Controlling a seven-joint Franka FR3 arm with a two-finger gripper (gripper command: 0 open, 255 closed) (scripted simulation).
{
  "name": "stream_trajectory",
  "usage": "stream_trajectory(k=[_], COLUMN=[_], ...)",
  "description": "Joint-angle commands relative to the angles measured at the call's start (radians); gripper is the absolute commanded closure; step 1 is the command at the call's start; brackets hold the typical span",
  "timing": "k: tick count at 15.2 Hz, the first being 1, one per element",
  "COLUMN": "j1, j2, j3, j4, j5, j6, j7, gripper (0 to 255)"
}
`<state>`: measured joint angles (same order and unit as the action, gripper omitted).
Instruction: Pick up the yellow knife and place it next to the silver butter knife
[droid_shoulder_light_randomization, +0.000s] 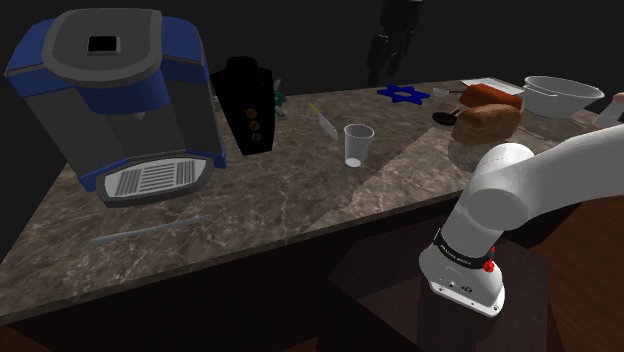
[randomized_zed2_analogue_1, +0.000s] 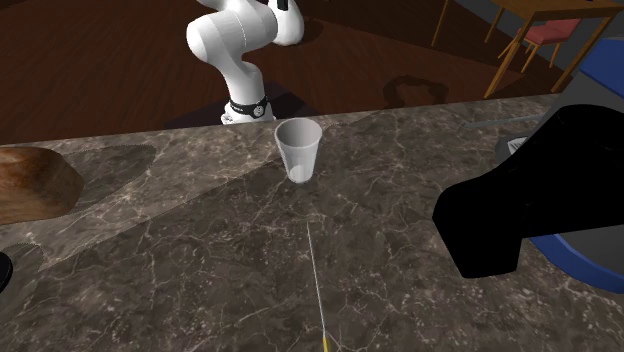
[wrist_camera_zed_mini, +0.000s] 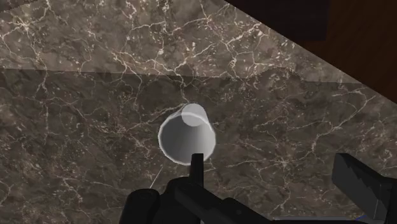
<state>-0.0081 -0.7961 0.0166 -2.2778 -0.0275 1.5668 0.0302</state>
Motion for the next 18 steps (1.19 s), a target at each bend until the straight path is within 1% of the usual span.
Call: stream_trajectory(k=[1,9,18], j1=[0.000,-0.046,-0.084], j2=[0.000,0.239,0.544], j3=[0.000,-0.067,-0.143], j4=[0.000,0.028,0.146], j5=[0.000,0.003,0.045], j6=[0.000,0.201,0.372], j7=[0.000,0.014,0.011], gripper=[0,0,0])
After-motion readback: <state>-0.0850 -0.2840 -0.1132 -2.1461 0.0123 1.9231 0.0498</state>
